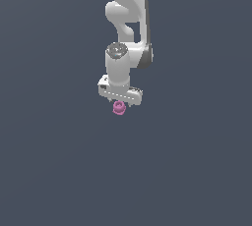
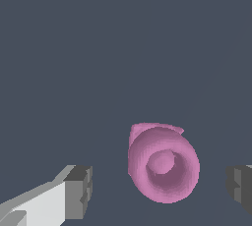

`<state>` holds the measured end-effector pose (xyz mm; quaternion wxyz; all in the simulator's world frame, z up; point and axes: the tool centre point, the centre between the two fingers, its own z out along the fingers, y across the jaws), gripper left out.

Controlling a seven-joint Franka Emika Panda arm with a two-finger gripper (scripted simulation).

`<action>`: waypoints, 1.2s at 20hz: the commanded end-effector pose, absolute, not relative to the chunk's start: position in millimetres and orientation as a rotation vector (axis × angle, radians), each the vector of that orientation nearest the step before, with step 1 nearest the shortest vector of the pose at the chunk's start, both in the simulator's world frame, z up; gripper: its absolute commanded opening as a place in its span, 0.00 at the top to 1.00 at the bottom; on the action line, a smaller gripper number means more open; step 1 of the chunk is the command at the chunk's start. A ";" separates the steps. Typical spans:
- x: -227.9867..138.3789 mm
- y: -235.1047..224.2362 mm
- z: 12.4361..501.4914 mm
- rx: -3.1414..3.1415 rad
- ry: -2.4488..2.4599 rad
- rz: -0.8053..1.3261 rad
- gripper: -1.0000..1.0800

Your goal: Pick up the object and move it to a goal position.

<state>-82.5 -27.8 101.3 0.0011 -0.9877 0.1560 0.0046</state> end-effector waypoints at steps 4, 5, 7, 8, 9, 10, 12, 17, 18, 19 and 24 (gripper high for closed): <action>-97.2 -35.7 91.4 -3.085 0.592 0.002 0.04; -98.5 -36.4 90.6 -3.083 0.602 0.001 0.04; -100.1 -37.2 89.6 -3.081 0.612 0.000 0.04; -100.3 -37.3 89.5 -3.081 0.613 0.000 0.04; -99.3 -36.8 90.0 -3.083 0.606 0.002 0.04; -99.3 -36.8 89.7 -3.083 0.606 0.002 0.04; -99.5 -36.7 87.2 -3.083 0.606 0.002 0.04; -100.4 -37.0 71.1 -3.082 0.609 0.001 0.04; -100.7 -37.1 66.2 -3.082 0.610 0.001 0.04; -100.9 -37.2 61.0 -3.082 0.611 0.001 0.04; -101.1 -37.2 43.4 -3.081 0.613 0.000 0.04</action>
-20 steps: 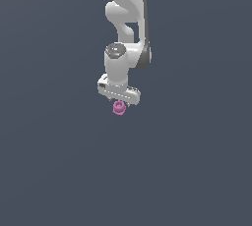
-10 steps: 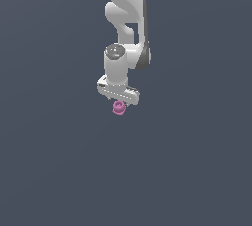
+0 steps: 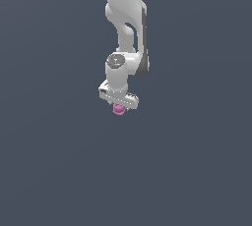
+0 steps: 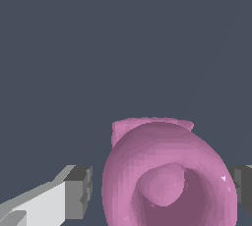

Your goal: Pick up the object and move it to a goal position.

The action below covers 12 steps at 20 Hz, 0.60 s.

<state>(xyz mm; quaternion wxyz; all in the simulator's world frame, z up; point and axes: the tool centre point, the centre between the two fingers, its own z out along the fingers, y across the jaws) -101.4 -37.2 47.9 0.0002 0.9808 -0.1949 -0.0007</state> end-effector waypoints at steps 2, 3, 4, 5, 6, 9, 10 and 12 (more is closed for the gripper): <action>-101.0 -37.3 40.4 3.081 -0.614 0.000 0.04; -100.9 -37.3 39.6 3.081 -0.614 0.000 0.04; -100.9 -37.3 39.3 3.081 -0.614 0.000 0.04; -100.9 -37.3 39.3 3.081 -0.614 0.000 1.00; -100.9 -37.3 39.3 3.081 -0.614 0.000 1.00; -100.9 -37.3 39.3 3.081 -0.614 0.000 1.00; -100.9 -37.3 39.3 3.081 -0.614 0.000 1.00; -100.9 -37.3 39.3 3.081 -0.614 0.000 1.00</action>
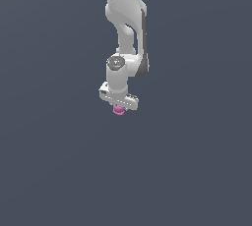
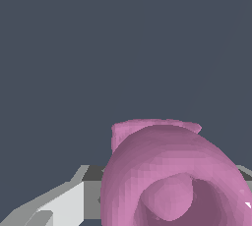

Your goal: Pick up the object and move it to a goal position.

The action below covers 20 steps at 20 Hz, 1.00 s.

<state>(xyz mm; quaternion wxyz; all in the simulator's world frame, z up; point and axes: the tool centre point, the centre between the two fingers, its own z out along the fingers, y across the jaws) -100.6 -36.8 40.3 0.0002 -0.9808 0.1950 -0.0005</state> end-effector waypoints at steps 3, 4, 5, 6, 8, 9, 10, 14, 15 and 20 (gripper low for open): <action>-100.5 -36.9 40.3 -3.081 0.613 -0.002 1.00; -100.5 -36.9 40.5 -3.081 0.613 -0.002 1.00; -100.4 -36.6 41.3 -3.081 0.613 -0.002 1.00; -100.2 -36.1 42.7 -3.081 0.613 -0.002 1.00; -99.7 -34.6 46.9 -3.081 0.613 -0.002 1.00; -99.3 -33.6 49.9 -3.081 0.613 -0.002 1.00; -98.9 -32.4 53.4 -3.081 0.613 -0.002 1.00; -96.4 -25.8 72.8 -3.081 0.613 -0.002 1.00; -95.6 -24.0 78.9 -3.081 0.614 -0.002 1.00; -90.6 -11.3 117.1 -3.081 0.614 -0.002 1.00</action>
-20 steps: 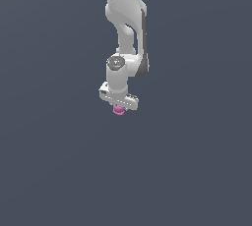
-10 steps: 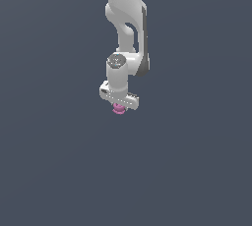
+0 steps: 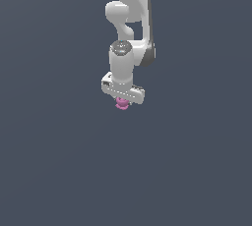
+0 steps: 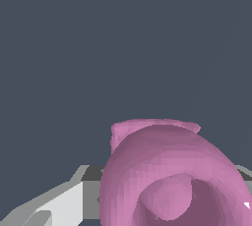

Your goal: Pick up the object and move it to a goal position.

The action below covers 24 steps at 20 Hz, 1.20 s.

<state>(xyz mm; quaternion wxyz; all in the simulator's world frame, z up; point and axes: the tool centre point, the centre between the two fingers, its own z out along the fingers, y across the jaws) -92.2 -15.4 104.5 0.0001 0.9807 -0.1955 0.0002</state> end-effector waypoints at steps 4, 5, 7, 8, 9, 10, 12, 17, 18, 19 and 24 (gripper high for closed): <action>-85.4 1.4 155.8 3.079 -0.615 0.002 1.00; -84.0 4.7 166.0 3.079 -0.615 0.002 1.00; -81.3 11.3 186.2 3.078 -0.615 0.002 1.00; -79.9 14.6 196.3 3.078 -0.615 0.002 1.00; -78.5 17.9 206.4 3.078 -0.615 0.002 1.00; -77.1 21.3 216.3 3.078 -0.615 0.002 1.00; -74.2 27.9 236.3 3.078 -0.615 0.002 1.00; -66.8 44.6 286.2 3.078 -0.615 0.002 1.00; -65.2 48.0 296.1 3.078 -0.615 0.002 1.00; -63.7 51.4 306.0 3.078 -0.615 0.002 1.00; -55.3 68.3 355.4 3.078 -0.615 0.002 1.00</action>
